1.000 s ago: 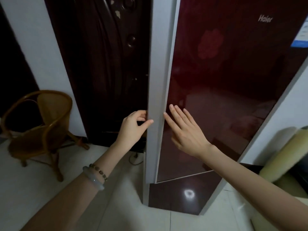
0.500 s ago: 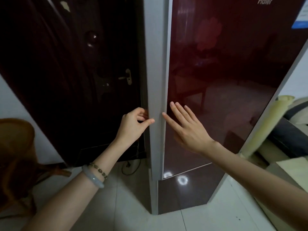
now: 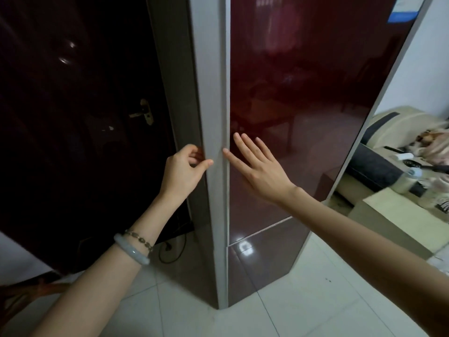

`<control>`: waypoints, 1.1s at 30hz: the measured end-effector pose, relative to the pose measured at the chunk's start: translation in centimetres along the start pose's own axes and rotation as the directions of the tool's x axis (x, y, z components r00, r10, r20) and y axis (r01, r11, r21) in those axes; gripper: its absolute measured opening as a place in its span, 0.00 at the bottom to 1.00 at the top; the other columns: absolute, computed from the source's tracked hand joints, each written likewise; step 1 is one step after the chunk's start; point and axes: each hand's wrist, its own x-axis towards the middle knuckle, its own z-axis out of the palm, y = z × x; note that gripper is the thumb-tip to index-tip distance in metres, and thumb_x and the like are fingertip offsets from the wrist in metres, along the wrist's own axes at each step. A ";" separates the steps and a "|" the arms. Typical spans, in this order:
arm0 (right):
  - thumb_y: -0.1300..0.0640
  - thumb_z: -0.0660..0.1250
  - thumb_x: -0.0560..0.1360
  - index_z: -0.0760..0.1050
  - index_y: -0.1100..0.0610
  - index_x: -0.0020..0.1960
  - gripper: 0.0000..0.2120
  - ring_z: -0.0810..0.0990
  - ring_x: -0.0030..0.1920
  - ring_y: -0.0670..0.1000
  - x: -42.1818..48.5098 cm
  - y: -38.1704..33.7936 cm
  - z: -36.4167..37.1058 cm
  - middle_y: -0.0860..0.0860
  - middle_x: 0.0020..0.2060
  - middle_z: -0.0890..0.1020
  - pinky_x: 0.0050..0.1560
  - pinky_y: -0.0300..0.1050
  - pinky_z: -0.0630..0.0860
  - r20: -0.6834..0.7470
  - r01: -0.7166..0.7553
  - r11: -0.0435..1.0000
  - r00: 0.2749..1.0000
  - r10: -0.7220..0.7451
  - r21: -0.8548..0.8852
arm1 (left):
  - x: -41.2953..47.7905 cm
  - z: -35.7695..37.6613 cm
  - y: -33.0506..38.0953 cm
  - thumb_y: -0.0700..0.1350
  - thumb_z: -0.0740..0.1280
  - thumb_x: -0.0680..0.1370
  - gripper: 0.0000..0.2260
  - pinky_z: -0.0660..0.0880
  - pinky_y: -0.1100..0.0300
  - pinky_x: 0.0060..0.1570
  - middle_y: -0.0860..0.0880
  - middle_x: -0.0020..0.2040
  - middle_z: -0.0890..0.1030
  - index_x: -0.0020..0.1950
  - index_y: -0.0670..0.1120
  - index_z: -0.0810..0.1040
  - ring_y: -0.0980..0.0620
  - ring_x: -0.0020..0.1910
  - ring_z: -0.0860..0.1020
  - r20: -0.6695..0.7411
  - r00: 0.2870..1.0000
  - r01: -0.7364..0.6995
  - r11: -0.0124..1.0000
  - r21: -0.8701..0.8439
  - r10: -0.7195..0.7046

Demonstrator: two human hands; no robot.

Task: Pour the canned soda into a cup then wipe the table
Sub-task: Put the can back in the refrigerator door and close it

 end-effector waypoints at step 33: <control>0.53 0.65 0.76 0.51 0.54 0.77 0.35 0.54 0.75 0.51 -7.5 -3.9 -7.5 0.55 0.76 0.53 0.68 0.34 0.52 0.641 -0.646 0.654 0.703 0.307 0.395 | -7.9 1.4 1.1 0.53 0.73 0.70 0.39 0.61 0.44 0.68 0.41 0.73 0.64 0.74 0.40 0.61 0.41 0.72 0.63 0.413 0.831 -0.547 0.687 0.479 0.373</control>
